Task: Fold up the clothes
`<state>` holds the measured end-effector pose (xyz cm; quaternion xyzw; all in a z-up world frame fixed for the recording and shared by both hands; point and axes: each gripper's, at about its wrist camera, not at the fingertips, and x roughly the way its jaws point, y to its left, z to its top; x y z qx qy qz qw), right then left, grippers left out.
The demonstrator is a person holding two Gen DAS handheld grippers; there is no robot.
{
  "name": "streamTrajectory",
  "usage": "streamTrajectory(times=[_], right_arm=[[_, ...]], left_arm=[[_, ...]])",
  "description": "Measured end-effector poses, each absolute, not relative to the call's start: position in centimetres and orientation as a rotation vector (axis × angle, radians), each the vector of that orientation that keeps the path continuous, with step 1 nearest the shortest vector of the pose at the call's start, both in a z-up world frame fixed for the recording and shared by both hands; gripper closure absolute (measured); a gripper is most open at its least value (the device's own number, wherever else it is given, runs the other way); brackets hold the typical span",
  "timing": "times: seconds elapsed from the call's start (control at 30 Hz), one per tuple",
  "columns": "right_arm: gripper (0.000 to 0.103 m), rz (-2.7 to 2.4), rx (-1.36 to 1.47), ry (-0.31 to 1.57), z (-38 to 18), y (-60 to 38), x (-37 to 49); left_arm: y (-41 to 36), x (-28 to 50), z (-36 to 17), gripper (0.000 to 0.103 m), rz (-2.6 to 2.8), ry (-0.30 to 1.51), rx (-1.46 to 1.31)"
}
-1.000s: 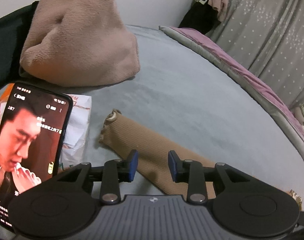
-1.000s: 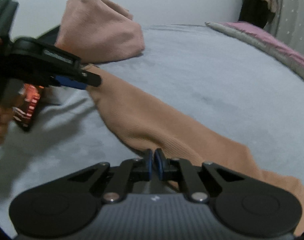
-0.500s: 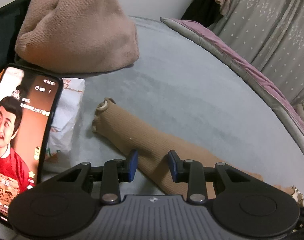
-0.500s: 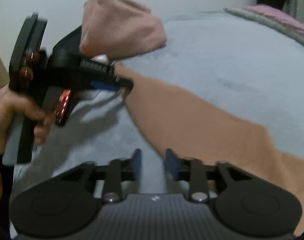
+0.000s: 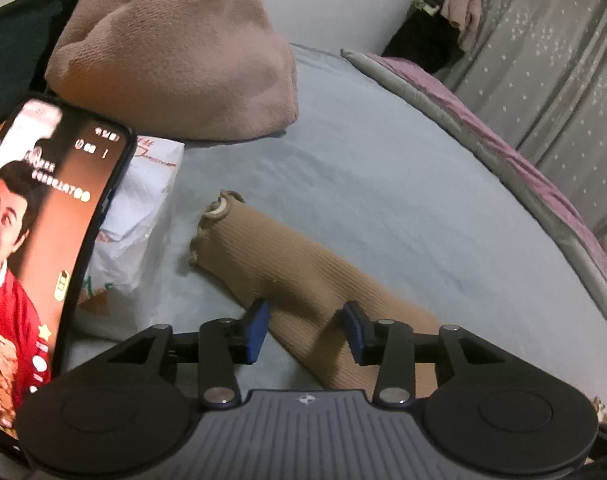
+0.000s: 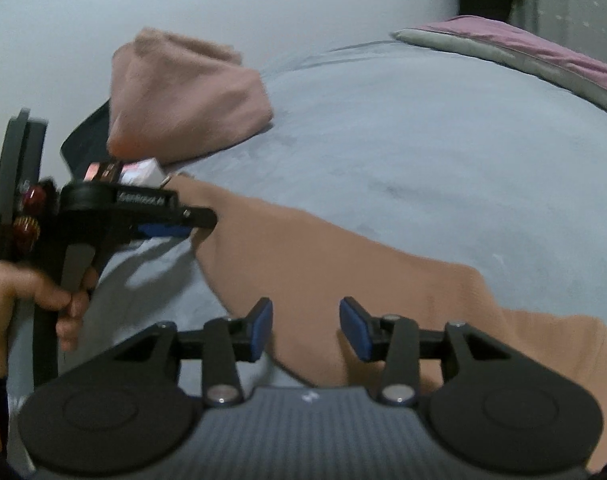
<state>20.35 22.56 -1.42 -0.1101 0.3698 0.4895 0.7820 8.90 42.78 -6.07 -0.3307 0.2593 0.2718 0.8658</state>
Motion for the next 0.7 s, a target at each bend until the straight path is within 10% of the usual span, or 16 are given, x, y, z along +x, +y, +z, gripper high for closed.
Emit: streamTrajectory(times=[0.3, 0.47, 0.7], right_arm=[[0.057, 1.012, -0.091, 0.752, -3.2, 21.1, 20.5], [0.055, 1.007, 0.017, 0.737, -4.5, 19.9, 20.6], [0.055, 1.03, 0.084, 0.728, -5.4, 18.2, 20.9]], left_arm=[[42.1, 8.7, -7.1, 0.05, 0.597, 0.434, -0.723], [40.1, 9.9, -6.5, 0.091, 0.652, 0.465, -0.484], [36.7, 10.7, -5.2, 0.103, 0.506, 0.434, -0.278]])
